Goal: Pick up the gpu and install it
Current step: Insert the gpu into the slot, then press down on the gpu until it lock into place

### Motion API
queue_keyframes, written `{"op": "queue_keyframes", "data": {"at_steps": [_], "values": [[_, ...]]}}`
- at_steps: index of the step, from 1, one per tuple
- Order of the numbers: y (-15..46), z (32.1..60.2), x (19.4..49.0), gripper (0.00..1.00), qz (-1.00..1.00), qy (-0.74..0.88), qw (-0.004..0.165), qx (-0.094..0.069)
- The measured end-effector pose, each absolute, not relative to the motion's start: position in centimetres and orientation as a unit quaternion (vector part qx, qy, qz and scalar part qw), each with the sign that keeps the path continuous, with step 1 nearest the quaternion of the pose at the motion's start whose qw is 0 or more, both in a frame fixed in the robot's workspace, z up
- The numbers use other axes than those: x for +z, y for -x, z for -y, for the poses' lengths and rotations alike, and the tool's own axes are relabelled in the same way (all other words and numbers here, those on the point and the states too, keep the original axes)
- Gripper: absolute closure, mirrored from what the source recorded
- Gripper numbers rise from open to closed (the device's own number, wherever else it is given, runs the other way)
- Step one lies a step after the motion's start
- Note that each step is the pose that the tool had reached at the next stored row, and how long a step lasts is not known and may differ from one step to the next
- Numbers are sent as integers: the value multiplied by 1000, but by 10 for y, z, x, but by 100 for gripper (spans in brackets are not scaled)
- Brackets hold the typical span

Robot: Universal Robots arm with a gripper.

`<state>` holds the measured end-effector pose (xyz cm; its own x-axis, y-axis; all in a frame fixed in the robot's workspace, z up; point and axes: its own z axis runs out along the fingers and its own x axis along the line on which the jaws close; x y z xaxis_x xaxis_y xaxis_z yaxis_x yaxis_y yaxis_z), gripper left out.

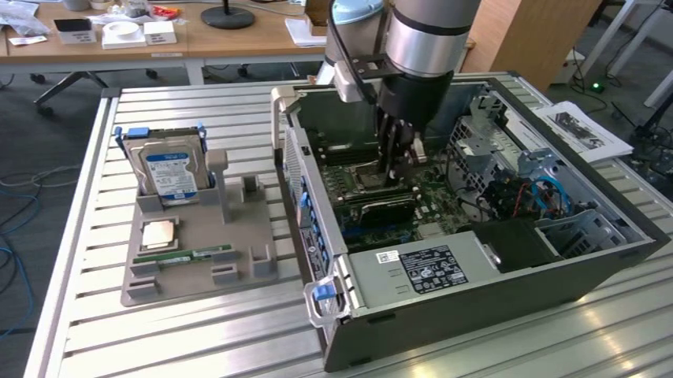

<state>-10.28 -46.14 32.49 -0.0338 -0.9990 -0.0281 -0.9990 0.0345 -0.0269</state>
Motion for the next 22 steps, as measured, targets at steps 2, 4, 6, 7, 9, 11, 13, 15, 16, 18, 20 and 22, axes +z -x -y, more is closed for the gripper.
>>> {"op": "queue_keyframes", "data": {"at_steps": [2,4,6,7,9,11,13,15,16,18,20,22], "values": [[103,461,330,66,-719,695,19,0],[103,461,335,66,-719,695,19,0],[103,461,340,66,-719,695,19,0],[103,461,342,66,-719,695,19,0],[103,461,345,66,-719,695,19,0],[103,461,346,66,-719,695,19,0],[103,461,346,66,-719,695,19,0],[103,461,346,66,-719,695,19,0],[103,461,346,66,-719,695,19,0],[103,461,346,66,-719,695,19,0],[103,461,346,66,-719,695,19,0],[103,461,346,66,-719,695,19,0]]}}
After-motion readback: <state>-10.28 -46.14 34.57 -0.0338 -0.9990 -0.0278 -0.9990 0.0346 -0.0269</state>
